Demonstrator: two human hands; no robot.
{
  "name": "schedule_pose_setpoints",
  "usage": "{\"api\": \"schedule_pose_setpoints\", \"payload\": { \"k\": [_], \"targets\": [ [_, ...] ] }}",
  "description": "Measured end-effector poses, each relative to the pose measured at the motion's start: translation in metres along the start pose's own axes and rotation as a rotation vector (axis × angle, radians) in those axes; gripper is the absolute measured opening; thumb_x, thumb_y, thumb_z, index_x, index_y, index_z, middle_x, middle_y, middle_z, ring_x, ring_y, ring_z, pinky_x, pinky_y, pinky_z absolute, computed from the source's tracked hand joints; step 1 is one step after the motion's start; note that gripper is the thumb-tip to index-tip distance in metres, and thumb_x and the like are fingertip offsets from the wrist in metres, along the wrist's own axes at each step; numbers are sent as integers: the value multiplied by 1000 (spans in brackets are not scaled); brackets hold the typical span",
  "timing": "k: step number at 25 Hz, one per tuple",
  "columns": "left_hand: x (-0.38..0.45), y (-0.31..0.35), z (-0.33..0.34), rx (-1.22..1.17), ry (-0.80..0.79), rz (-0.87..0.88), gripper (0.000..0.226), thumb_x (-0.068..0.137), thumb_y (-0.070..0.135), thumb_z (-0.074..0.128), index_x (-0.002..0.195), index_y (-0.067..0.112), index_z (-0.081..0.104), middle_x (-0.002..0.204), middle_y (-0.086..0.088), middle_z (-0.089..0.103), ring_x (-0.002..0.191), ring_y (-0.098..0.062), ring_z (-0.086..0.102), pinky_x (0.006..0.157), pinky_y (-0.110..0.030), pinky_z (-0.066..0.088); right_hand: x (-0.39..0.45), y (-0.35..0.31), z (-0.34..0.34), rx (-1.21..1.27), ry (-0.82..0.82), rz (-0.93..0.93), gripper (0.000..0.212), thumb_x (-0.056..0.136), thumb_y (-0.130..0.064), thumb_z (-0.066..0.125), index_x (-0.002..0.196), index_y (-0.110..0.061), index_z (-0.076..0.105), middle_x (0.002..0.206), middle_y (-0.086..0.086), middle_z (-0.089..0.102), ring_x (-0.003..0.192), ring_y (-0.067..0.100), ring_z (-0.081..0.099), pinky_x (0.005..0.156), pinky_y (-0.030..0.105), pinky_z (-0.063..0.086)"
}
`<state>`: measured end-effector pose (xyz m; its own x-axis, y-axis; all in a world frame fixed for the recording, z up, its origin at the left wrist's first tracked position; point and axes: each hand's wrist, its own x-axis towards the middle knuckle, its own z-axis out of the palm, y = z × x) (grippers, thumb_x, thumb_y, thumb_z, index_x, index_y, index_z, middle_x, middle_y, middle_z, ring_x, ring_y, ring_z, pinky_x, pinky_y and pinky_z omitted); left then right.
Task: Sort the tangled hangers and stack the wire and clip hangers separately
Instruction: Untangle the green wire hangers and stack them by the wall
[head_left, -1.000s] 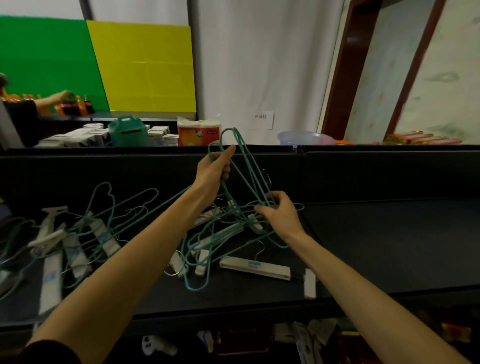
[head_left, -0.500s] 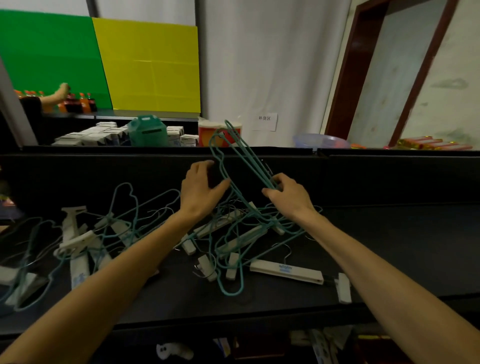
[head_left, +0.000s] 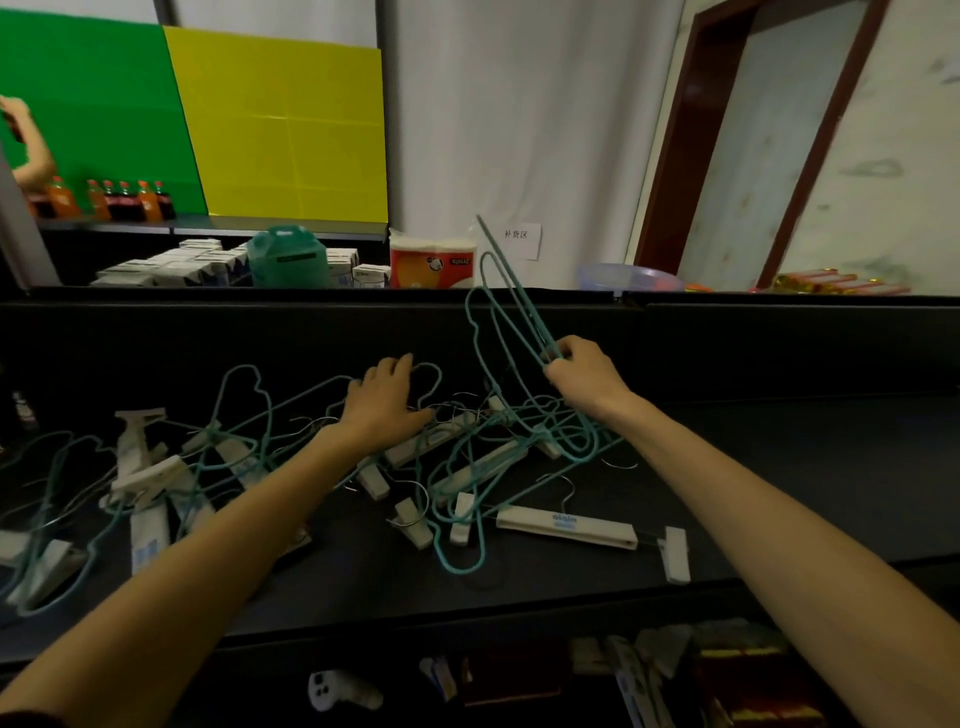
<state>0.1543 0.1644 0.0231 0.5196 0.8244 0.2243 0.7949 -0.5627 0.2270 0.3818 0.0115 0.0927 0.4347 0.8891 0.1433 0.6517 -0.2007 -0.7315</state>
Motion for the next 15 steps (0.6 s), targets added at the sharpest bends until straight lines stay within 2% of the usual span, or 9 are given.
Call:
{"api": "schedule_pose_setpoints", "payload": {
  "k": [2,5,7,9,11,13,15],
  "targets": [
    [-2,24,5,2,157,85,86,90,61,58,155,14,27,157,-10,33,145,-31,30,119,-49,23,-2,3,-6,157,46,-40,20,96,-14,54,115,-18,56,97,5,61,82,21,60,71,41,52],
    [-7,71,6,-290,414,203,53,94,46,61,137,17,53,139,-2,52,131,-22,46,110,-38,38,-6,9,-29,365,162,-101,19,96,-5,55,111,-17,57,91,3,59,78,17,58,61,30,52],
    [-9,105,7,-516,461,161,34,97,42,59,124,21,61,126,3,58,115,-15,55,96,-32,47,-10,16,-53,445,240,-166,20,96,-2,55,109,-16,58,86,4,57,76,14,56,60,28,52],
    [-11,146,9,-762,371,89,31,99,47,54,115,22,64,112,5,61,100,-11,60,86,-33,52,-18,29,-81,513,295,-240,21,96,1,54,106,-16,58,81,3,54,73,12,56,62,28,54],
    [-11,189,9,-1019,184,27,41,97,56,52,112,20,65,105,2,65,94,-15,65,85,-38,55,-27,46,-104,603,313,-282,20,97,3,52,105,-14,58,77,2,53,72,11,56,65,30,56],
    [-6,234,14,-1140,25,21,56,89,65,57,120,20,61,112,1,66,97,-17,68,86,-44,58,-37,68,-123,678,307,-256,18,99,3,49,107,-11,57,78,2,54,72,9,57,73,34,59],
    [-1,280,22,-1216,-62,31,64,86,56,69,135,18,51,129,-2,59,102,-20,68,81,-48,62,-45,94,-140,730,294,-222,19,100,3,47,108,-11,57,79,3,56,73,8,60,83,40,59]
  ]
}}
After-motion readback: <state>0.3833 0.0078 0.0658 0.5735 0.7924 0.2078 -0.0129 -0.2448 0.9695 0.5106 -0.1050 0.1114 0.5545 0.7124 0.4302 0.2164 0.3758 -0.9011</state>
